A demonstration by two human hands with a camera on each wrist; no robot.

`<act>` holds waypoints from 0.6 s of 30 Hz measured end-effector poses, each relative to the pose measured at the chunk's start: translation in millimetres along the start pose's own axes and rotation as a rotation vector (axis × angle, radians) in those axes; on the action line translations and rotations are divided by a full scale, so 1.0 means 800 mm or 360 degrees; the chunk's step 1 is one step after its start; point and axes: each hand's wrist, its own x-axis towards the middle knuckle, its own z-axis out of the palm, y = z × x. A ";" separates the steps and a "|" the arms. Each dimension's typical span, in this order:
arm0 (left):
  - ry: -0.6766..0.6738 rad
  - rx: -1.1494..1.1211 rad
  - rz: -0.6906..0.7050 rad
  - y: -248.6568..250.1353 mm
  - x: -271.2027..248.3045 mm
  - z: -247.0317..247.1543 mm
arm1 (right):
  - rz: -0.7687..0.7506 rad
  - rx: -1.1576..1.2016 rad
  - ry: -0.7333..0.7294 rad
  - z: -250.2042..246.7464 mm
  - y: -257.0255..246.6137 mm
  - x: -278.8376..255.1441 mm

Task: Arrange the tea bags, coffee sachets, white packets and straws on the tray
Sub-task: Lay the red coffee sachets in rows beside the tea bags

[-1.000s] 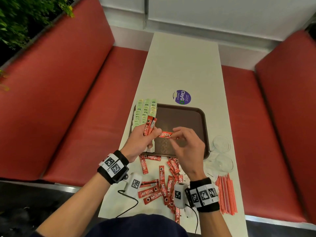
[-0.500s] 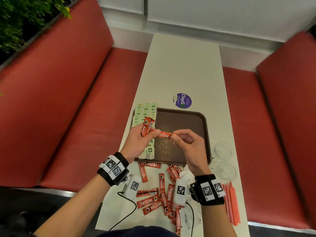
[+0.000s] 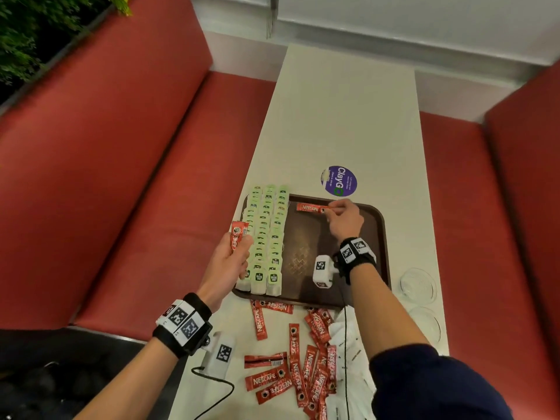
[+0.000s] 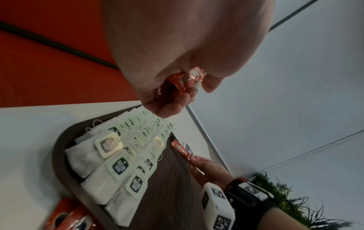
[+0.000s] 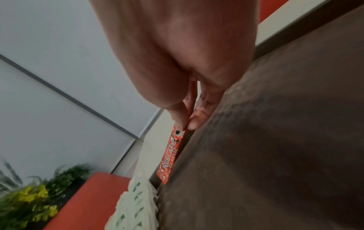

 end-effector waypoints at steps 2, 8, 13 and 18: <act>-0.0006 -0.0005 -0.0009 0.002 -0.002 0.000 | -0.0031 -0.0042 -0.0030 0.017 -0.001 0.019; -0.0034 0.0068 -0.0016 -0.003 -0.003 0.000 | -0.0156 -0.0286 -0.0036 0.035 -0.010 0.029; -0.0053 0.0054 -0.0042 -0.009 0.000 0.004 | -0.0616 -0.0687 -0.0258 0.049 -0.006 0.000; -0.0056 0.0007 -0.0030 0.001 -0.004 0.009 | -0.0648 -0.0908 -0.0442 0.061 -0.003 -0.024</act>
